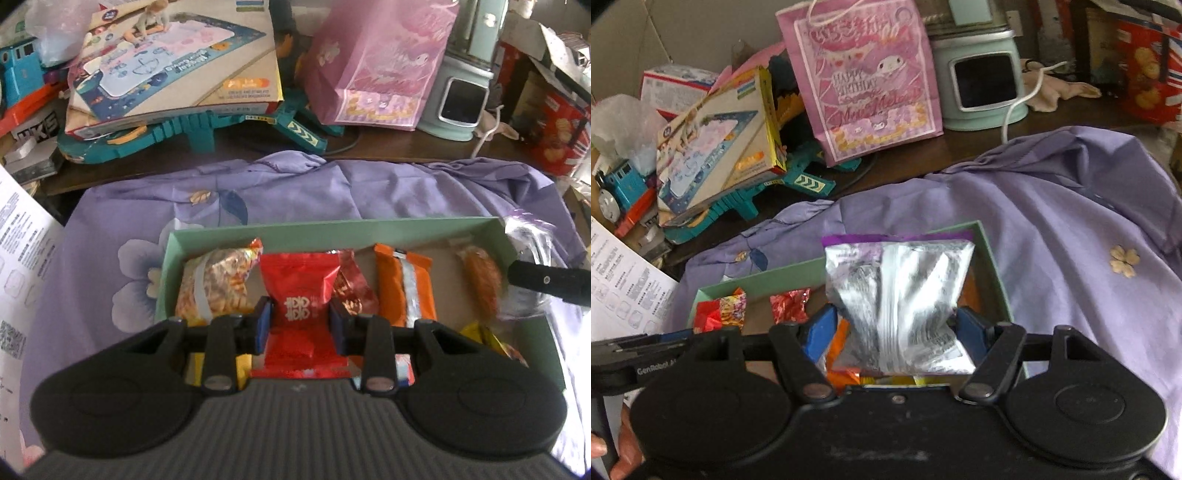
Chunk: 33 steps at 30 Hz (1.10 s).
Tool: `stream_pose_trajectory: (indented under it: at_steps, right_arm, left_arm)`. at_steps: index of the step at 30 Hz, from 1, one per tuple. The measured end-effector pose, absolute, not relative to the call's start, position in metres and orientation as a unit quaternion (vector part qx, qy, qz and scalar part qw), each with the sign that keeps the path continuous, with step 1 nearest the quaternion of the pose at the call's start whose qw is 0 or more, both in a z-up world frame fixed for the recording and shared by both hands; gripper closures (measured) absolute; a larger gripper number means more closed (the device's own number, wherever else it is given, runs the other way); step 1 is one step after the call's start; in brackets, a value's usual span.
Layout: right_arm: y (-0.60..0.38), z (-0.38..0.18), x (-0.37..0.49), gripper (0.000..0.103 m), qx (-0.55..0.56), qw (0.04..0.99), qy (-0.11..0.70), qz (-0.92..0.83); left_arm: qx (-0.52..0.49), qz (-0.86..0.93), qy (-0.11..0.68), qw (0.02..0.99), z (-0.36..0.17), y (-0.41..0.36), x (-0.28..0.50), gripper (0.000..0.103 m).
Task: Organize snacks
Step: 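Lower red candy into tray with left tool while right tool drops foil bag in, then grasp Hello Kitty candy with left tool while right tool grasps pink WINSUN pack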
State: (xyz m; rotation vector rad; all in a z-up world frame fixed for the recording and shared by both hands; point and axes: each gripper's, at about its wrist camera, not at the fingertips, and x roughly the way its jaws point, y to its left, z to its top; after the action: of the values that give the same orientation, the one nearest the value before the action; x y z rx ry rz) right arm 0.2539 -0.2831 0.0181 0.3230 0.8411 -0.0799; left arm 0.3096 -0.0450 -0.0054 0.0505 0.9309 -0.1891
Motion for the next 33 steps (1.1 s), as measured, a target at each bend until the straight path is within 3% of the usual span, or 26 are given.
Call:
stream_pose_trajectory:
  at_steps: [6,8,9,10,33]
  right_arm:
    - [-0.276,0.007,0.28,0.033,0.14,0.9,0.411,-0.032]
    - [-0.273,0.007,0.283,0.023,0.129,0.902,0.41,-0.033]
    - [-0.274,0.008,0.279,0.008,0.132,0.904,0.406,-0.031]
    - [-0.274,0.009,0.277,0.0,0.138,0.905,0.401,-0.031]
    - [-0.264,0.046,0.178,0.0,0.157,0.903,0.401,-0.014]
  left_arm:
    - [0.032,-0.088,0.452,0.887,-0.016,-0.049,0.328,0.066]
    - [0.047,-0.07,0.443,0.892,-0.017,-0.053,0.328,0.031]
    - [0.052,-0.061,0.437,0.896,-0.016,-0.054,0.326,0.003]
    - [0.056,-0.055,0.424,0.902,-0.015,-0.054,0.323,0.0]
    - [0.035,-0.076,0.43,0.899,0.021,-0.044,0.235,0.0]
